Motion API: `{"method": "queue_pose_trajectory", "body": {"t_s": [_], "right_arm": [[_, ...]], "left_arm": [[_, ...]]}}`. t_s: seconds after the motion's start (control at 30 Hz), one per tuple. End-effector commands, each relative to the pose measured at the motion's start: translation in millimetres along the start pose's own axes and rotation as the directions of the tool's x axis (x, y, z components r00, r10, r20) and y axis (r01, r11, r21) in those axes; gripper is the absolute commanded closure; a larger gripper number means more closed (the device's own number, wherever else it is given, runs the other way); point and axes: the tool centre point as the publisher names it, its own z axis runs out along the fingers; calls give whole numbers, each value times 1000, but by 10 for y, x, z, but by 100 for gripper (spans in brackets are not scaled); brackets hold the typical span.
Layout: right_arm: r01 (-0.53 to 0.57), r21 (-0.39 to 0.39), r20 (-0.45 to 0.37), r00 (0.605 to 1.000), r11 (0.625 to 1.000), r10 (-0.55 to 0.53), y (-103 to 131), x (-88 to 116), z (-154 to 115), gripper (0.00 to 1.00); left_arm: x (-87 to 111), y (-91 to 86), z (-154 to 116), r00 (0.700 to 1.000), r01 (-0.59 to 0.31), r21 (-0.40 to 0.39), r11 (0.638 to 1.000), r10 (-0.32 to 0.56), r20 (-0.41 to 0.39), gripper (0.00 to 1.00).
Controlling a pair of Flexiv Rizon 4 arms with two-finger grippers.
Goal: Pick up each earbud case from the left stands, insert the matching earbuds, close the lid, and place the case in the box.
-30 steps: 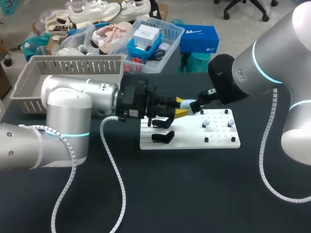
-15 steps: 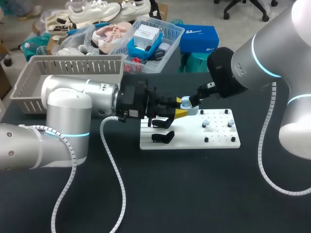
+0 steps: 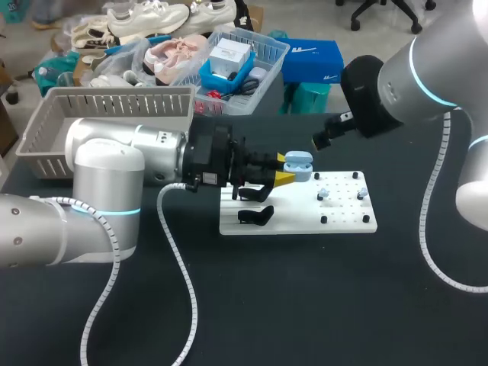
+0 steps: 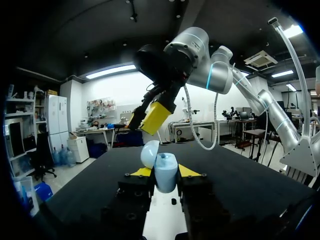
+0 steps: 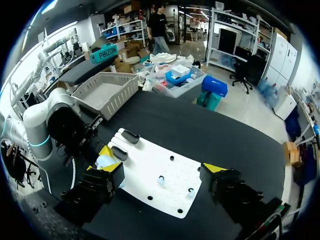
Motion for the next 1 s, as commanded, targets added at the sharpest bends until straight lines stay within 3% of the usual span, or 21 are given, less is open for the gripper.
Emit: {"method": "queue_pose_trajectory", "body": {"t_s": [0.03, 0.63, 1.0], "right_arm": [[-1, 52, 37, 999, 999, -1, -19, 191, -108, 0], [107, 243, -42, 994, 964, -100, -365, 758, 91, 0], [123, 257, -100, 990, 958, -100, -473, 962, 324, 0]], "left_arm": [[3, 0, -1, 1000, -1, 0, 1000, 1, 1, 100], [3, 0, -1, 1000, -1, 0, 1000, 1, 1, 100], [3, 0, -1, 1000, -1, 0, 1000, 1, 1, 100]]}}
